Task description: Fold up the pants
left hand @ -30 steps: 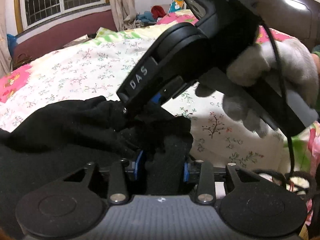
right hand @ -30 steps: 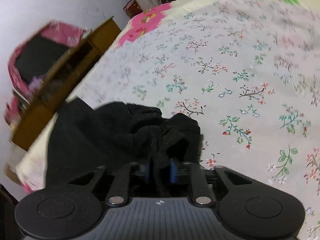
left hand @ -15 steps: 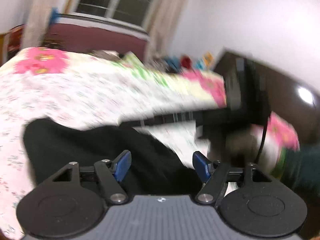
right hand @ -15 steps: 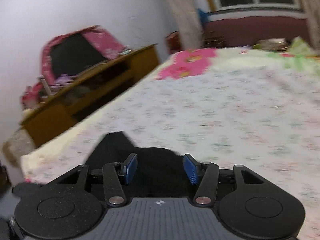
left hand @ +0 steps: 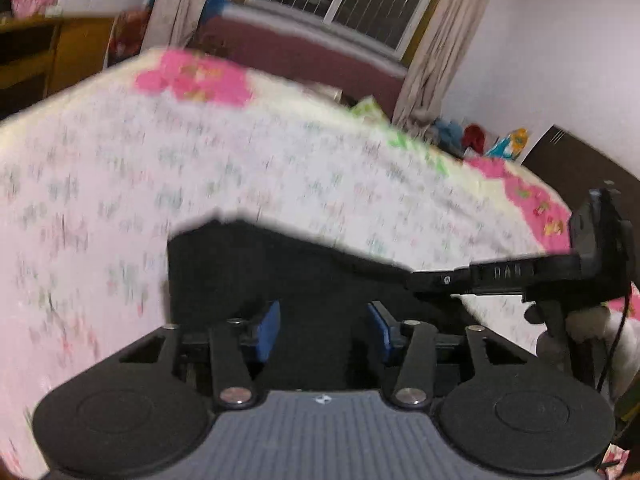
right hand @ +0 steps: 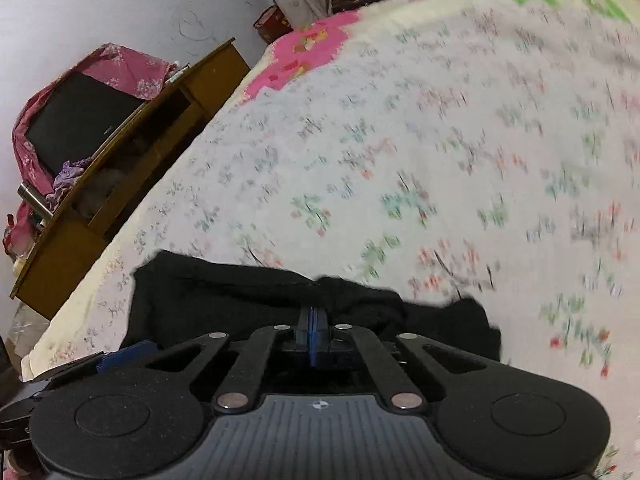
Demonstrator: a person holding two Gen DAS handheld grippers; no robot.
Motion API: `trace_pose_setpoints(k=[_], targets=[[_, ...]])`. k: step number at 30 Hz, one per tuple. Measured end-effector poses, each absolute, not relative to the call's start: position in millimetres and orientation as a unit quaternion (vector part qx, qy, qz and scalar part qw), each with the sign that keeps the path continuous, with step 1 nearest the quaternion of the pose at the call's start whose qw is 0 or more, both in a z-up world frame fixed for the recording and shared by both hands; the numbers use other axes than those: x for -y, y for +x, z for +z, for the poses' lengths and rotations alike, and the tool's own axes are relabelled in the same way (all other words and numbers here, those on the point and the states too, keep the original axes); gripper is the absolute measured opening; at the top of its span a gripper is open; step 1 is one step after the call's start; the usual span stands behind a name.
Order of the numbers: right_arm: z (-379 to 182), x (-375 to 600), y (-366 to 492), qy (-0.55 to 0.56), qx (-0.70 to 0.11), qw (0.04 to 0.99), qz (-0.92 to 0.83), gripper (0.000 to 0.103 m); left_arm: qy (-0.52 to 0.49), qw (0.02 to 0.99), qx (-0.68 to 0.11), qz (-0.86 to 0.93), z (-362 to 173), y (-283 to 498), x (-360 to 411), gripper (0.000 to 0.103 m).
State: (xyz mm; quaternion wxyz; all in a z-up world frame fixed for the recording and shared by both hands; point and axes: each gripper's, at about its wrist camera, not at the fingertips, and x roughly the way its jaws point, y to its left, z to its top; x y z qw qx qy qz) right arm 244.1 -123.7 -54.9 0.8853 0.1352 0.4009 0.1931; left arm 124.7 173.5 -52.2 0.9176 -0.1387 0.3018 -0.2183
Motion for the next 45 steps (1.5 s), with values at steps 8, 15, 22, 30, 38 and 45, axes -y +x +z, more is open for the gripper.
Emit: trace_pose_setpoints(k=[8,15,22,30,38,45], targets=[[-68.3,116.2,249.9,0.093,-0.401,0.891,0.192,0.007,-0.07,0.924,-0.337,-0.168,-70.0,189.0,-159.6,0.064],[-43.0,125.2,224.8,0.069,-0.369,0.915,0.147,0.016,-0.053,0.934,-0.331,-0.12,-55.1,157.7,-169.0,0.059],[-23.0,105.4,155.1,0.009,-0.345,0.923,0.172,0.025,0.002,0.928,-0.341,-0.149,-43.7,94.1,-142.8,0.068],[-23.5,116.1,136.2,0.05,-0.371,0.921,0.112,0.028,0.03,0.924,-0.365,-0.109,-27.3,81.3,-118.2,0.075],[3.4,115.9,75.5,0.087,-0.327,0.937,0.092,0.044,0.006,0.958,-0.277,-0.077,23.1,32.5,-107.0,0.103],[7.0,105.1,49.0,0.087,-0.325,0.939,0.073,0.063,-0.017,0.942,-0.33,-0.053,13.0,23.4,-114.5,0.103]])
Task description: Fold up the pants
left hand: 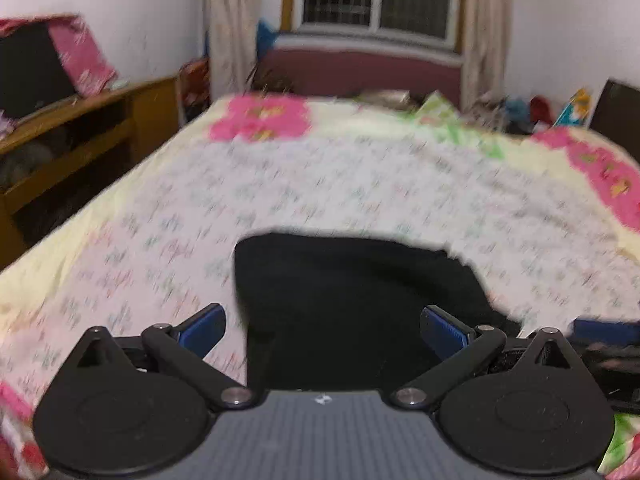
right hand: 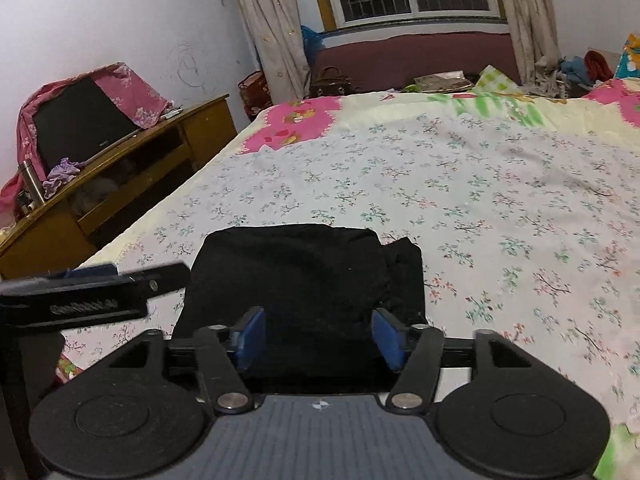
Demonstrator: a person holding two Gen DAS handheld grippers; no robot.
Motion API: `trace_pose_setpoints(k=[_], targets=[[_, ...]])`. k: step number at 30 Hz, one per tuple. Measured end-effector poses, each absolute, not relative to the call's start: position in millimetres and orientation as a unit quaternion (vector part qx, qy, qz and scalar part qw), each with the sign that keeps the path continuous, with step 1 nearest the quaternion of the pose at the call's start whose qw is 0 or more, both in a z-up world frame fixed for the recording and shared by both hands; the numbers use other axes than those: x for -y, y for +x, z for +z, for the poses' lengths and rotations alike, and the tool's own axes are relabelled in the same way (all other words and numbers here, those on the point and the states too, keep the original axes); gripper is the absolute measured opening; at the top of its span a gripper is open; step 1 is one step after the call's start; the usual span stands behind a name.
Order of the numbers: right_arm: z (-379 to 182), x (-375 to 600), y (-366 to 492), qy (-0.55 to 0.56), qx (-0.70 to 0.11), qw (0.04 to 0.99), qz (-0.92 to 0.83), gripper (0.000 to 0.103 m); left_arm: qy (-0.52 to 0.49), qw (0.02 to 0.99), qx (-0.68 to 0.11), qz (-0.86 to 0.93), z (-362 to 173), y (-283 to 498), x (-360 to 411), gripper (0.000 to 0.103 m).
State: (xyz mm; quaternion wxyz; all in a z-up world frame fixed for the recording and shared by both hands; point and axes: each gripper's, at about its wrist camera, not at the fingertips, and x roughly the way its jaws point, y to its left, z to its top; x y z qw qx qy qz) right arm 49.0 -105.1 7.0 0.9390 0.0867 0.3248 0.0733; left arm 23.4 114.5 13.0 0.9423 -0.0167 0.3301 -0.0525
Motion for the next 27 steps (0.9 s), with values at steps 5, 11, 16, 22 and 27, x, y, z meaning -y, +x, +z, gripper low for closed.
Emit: trace_pose_setpoints(k=[5,11,16,22,27], targets=[[-2.3,96.6,43.5,0.076,-0.344,0.934,0.064,0.064,-0.018,0.928,-0.37,-0.048,-6.7,13.5,-116.4,0.103],[-13.0,84.7,34.3,0.074,-0.366,0.925,0.068,0.065,-0.001,0.924,-0.379,-0.047,-14.0,0.7,-114.1,0.103],[-13.3,78.9,29.8,0.069,-0.37,0.924,0.066,0.068,-0.01,0.924,-0.378,-0.055,-12.5,-1.2,-115.4,0.103],[-12.8,77.7,26.9,0.064,-0.371,0.924,0.065,0.069,0.005,0.924,-0.379,-0.059,-14.4,-4.7,-110.8,0.103],[-14.2,80.2,26.2,0.066,-0.375,0.922,0.065,0.069,0.005,0.92,-0.386,-0.062,-17.9,-6.8,-109.7,0.103]])
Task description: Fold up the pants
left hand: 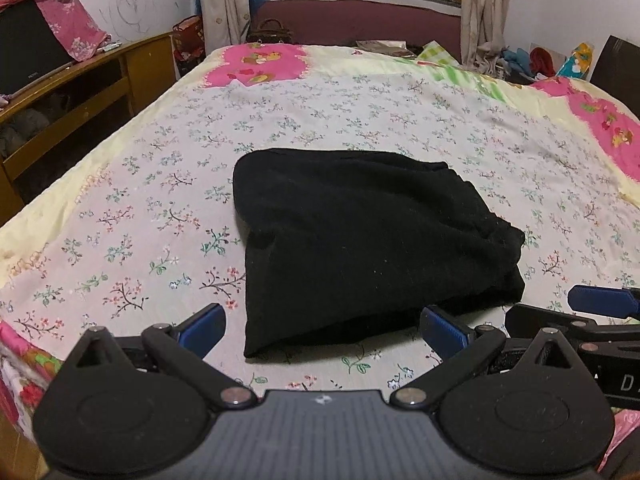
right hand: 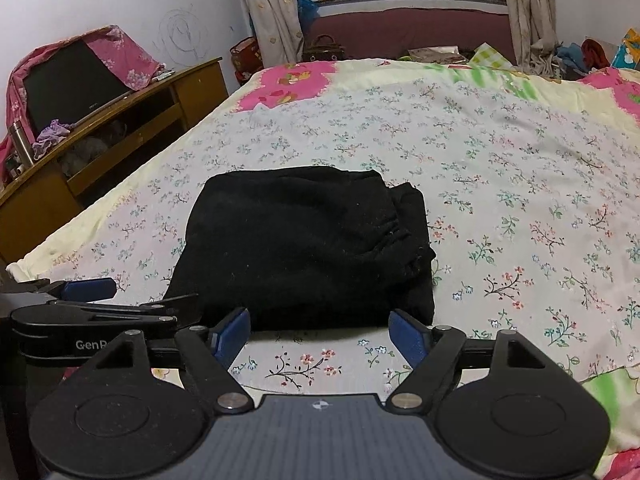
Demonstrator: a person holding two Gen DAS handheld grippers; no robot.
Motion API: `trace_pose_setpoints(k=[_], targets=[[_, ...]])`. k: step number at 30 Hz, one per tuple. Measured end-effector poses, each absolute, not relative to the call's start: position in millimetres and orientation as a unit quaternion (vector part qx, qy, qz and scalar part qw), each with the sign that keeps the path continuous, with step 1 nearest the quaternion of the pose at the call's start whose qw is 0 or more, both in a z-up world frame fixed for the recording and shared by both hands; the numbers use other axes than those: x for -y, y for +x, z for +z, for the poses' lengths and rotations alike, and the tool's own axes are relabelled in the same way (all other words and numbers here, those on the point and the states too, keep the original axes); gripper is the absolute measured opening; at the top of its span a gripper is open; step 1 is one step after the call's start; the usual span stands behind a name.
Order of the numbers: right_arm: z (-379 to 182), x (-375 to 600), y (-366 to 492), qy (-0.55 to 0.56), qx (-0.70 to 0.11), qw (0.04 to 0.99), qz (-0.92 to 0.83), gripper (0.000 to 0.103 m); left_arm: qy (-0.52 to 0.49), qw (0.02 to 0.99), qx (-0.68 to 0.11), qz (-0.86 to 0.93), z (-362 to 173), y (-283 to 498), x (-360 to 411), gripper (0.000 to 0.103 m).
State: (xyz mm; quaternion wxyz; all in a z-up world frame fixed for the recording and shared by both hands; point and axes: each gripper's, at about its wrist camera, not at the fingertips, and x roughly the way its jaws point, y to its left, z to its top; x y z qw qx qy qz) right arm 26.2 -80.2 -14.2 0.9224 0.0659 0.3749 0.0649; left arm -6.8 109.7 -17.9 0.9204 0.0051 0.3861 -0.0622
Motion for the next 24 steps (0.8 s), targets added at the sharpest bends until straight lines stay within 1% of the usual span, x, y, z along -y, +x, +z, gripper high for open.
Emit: trace_pose_setpoints(k=[24], targets=[[-18.0,82.2,20.8,0.073,-0.378,0.921,0.065,0.072,0.023,0.918,-0.388,-0.075,-21.5,-11.2,-104.8,0.103]])
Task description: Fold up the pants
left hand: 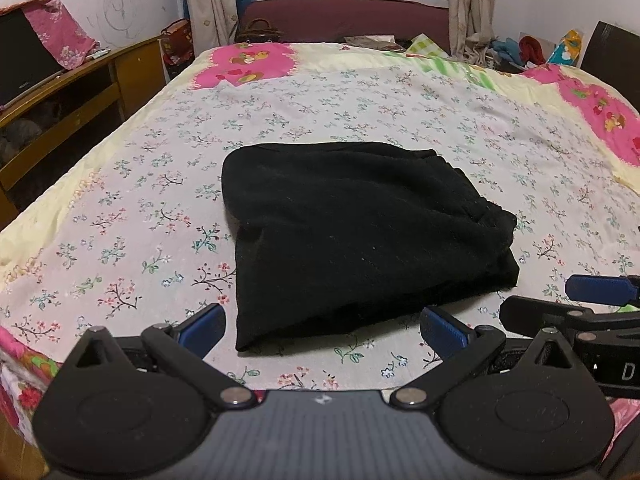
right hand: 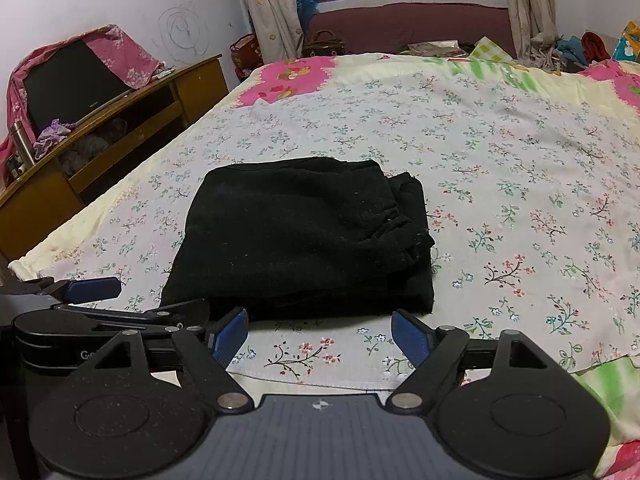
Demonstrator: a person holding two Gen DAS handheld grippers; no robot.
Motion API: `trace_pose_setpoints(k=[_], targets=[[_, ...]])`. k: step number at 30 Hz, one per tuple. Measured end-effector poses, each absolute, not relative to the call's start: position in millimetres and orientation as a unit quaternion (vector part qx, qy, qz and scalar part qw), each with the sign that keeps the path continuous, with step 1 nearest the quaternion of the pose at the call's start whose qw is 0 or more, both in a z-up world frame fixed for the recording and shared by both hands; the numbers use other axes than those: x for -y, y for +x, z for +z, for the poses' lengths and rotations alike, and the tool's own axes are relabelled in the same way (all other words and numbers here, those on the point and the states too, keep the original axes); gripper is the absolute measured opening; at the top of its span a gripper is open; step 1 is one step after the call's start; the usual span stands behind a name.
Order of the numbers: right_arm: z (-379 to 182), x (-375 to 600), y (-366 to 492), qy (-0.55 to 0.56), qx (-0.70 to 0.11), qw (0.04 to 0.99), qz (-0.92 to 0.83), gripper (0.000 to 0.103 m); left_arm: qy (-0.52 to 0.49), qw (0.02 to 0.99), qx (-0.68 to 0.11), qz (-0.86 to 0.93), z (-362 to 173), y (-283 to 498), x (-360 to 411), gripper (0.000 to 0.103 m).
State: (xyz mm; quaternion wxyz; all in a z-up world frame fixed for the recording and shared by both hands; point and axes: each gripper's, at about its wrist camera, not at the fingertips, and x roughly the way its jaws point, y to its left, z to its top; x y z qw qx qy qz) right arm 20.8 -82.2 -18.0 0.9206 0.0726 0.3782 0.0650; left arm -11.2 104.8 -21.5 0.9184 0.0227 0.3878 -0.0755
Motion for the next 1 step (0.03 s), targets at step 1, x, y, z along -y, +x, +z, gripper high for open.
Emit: trace_pose_setpoints(k=[1], targets=[[-17.9,82.3,20.7,0.072,-0.378,0.921,0.065,0.072,0.022,0.918,-0.388,-0.076,-21.6,-11.5,-105.1,0.103]])
